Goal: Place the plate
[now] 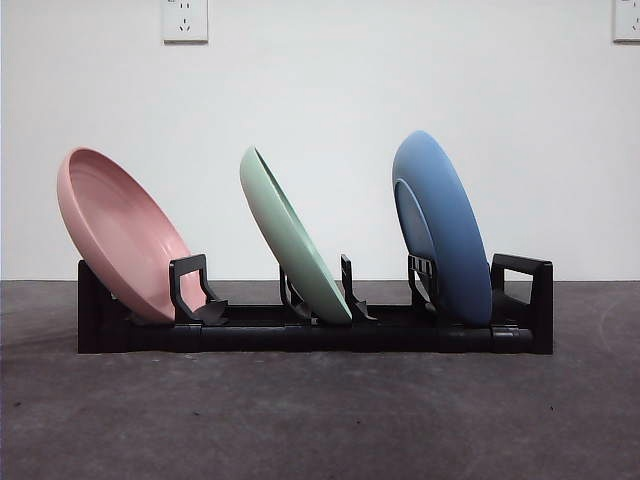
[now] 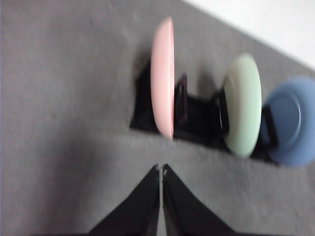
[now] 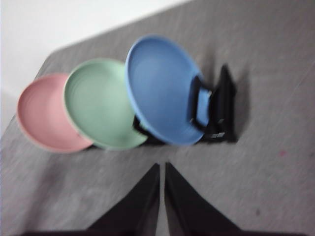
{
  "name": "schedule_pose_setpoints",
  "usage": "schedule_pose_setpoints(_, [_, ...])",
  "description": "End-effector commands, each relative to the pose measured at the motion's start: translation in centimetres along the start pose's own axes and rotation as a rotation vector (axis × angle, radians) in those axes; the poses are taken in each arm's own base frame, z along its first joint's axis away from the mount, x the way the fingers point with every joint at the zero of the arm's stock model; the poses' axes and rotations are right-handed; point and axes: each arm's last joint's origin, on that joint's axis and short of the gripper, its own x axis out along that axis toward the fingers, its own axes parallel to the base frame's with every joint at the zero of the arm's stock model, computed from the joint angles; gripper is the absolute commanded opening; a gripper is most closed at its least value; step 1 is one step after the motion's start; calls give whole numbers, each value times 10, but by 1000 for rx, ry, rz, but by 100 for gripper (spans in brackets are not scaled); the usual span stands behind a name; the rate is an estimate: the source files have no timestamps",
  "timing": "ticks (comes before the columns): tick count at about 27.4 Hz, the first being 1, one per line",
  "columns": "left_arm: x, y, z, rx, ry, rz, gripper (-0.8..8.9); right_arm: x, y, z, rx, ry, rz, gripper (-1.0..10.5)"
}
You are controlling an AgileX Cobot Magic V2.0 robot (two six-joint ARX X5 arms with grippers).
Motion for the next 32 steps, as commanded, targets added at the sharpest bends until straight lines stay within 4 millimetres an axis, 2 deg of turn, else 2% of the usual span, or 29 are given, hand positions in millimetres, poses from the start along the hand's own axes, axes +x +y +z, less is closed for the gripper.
schedule_pose_setpoints(1, [-2,-6,9,41,53,-30,10,1,4,9,-21,40,17,16])
schedule_pose_setpoints(3, [-1,-9,16,42,70,-43,14,5,4,15,-37,67,10,19])
schedule_pose_setpoints(4, [0,-10,19,44,66,-47,61,6,4,17,-58,76,8,55])
schedule_pose_setpoints(6, [0,-11,21,47,54,-51,276,10,4,19,-96,92,10,275])
schedule_pose_setpoints(7, [0,-11,22,49,49,-54,362,13,3,19,-103,105,13,321])
schedule_pose_setpoints(8, [0,-11,22,50,45,-55,376,15,3,19,-103,114,16,321])
schedule_pose_setpoints(12, [0,-11,22,49,45,-55,375,33,3,25,-56,201,51,321])
schedule_pose_setpoints(14, [0,-11,22,49,45,-55,375,51,4,36,-38,265,69,317])
schedule_pose_setpoints(20, [0,-11,22,48,47,-53,375,123,14,85,-70,380,93,317])
schedule_pose_setpoints(23, [0,-11,22,48,47,-53,374,156,22,102,-89,411,115,317])
schedule_pose_setpoints(28, [0,-11,22,49,47,-53,374,201,35,115,-122,450,148,317])
schedule_pose_setpoints(32, [0,-11,22,49,47,-52,374,230,41,113,-141,478,160,317])
